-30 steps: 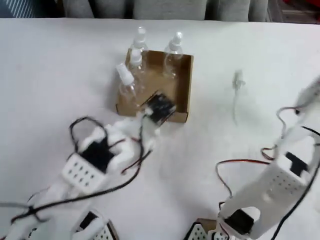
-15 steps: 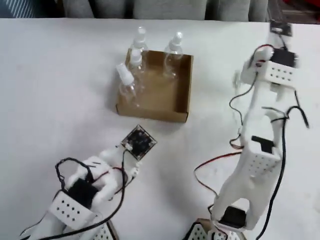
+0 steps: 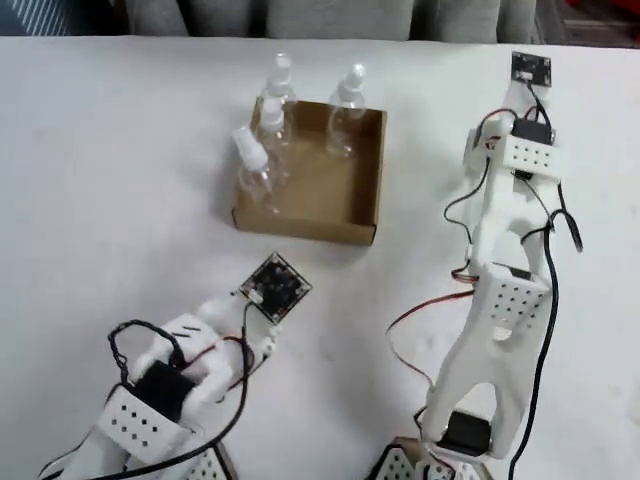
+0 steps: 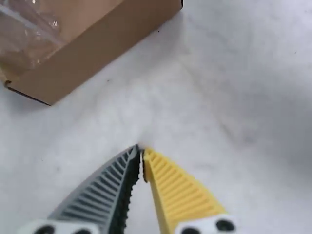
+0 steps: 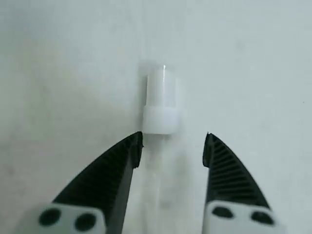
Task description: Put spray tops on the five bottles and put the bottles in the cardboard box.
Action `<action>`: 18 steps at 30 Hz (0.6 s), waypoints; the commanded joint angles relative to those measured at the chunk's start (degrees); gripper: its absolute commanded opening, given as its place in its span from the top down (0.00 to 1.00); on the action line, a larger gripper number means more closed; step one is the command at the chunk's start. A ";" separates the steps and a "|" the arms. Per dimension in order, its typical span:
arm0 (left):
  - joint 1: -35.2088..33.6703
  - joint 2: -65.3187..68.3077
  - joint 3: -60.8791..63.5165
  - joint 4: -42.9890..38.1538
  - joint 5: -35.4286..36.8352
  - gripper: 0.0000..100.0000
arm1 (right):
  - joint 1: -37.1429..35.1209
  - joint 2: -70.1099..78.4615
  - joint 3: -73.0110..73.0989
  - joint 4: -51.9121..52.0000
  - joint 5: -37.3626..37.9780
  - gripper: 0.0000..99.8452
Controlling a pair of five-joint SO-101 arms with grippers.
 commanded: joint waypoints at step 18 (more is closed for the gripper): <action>-0.40 -1.01 -0.09 -1.93 -0.53 0.98 | 0.75 7.96 -23.82 13.67 -0.70 0.99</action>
